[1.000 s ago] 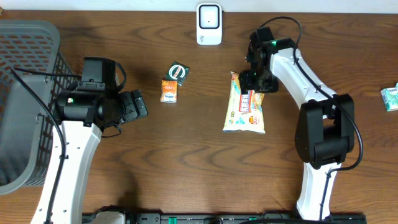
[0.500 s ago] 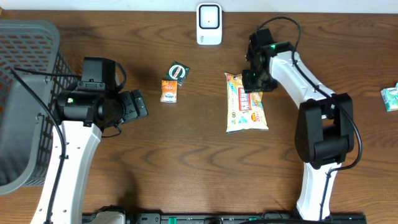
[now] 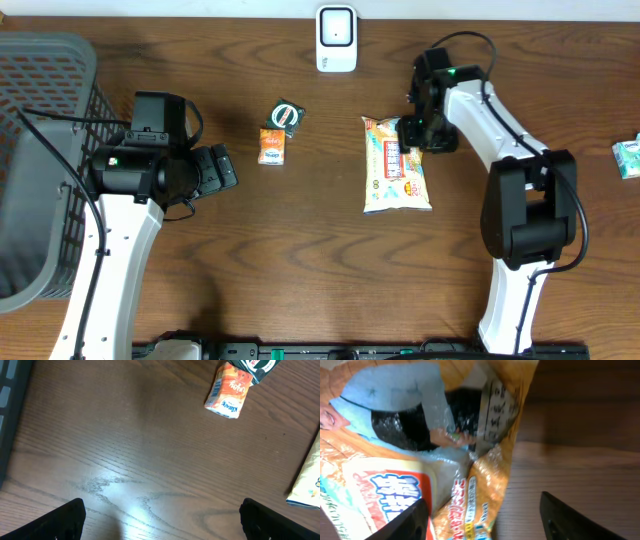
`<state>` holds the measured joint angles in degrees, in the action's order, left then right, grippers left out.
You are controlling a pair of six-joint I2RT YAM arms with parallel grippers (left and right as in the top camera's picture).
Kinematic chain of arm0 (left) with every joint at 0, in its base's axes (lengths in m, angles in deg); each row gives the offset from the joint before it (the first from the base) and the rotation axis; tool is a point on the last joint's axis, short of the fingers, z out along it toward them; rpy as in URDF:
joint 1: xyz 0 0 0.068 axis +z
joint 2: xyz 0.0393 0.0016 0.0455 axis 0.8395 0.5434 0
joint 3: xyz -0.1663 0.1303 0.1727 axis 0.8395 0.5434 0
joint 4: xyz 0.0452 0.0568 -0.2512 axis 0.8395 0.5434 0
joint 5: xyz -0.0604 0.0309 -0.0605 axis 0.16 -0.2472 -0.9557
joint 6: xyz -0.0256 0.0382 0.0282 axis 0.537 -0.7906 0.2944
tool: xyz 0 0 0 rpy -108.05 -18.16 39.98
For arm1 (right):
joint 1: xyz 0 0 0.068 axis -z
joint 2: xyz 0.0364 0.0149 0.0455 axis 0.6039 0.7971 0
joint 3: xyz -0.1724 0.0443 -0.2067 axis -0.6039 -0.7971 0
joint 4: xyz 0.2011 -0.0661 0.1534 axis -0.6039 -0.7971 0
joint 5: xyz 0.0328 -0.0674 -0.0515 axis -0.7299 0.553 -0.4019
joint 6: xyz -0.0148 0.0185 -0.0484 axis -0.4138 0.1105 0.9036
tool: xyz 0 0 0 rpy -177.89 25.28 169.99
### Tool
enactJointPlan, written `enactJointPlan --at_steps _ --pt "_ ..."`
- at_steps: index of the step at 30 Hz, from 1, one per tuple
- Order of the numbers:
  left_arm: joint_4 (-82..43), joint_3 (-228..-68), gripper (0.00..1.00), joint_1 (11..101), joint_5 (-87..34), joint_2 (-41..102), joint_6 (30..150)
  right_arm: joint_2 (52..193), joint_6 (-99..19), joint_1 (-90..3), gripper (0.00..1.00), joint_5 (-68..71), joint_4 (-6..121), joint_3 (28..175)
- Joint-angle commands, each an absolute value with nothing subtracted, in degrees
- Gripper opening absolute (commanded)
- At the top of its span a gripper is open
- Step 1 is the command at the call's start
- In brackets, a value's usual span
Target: Scan the item barcode
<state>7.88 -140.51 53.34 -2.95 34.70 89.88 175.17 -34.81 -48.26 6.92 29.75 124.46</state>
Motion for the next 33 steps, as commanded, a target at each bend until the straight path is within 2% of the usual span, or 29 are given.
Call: enactJointPlan --at_steps 1,3,6,11,19,25,27,30,32,33 --pt "8.19 -140.55 0.98 53.64 -2.78 34.70 89.77 175.83 -34.92 -45.68 0.73 7.64 29.27 125.49" --pt "8.19 -140.55 0.98 53.64 -2.78 34.70 89.77 175.85 -34.94 -44.61 0.84 7.53 29.42 125.49" --pt "8.19 -140.55 0.98 53.64 -2.78 34.70 89.77 175.96 -34.75 -43.48 0.93 4.30 30.25 125.47" --pt "8.19 -140.55 0.97 53.64 -2.78 34.70 89.77 176.02 -29.41 -43.04 0.94 -4.36 30.67 124.96" --pt "8.19 -140.55 0.98 53.64 -2.78 34.70 89.77 176.04 -29.11 -43.13 0.96 -9.65 33.64 120.68" --pt "8.19 -140.55 0.98 53.64 -2.78 34.70 89.77 176.04 -29.11 -42.80 0.93 -13.95 39.28 114.38" --pt "8.19 -140.55 0.98 53.64 -2.78 34.70 89.77 176.07 -29.13 -42.71 0.80 -15.64 41.05 112.57" --pt "8.19 -140.55 0.98 53.64 -2.78 34.70 89.77 176.04 -29.13 -42.80 0.47 -16.38 41.49 112.15" --pt "8.19 -140.55 0.97 53.64 -2.78 34.70 89.77 176.04 -29.35 -42.84 0.30 -16.60 41.60 112.15" --pt "8.19 -140.55 0.97 53.64 -2.80 34.70 89.77 176.04 -29.37 -42.82 0.24 -16.86 41.62 112.15"
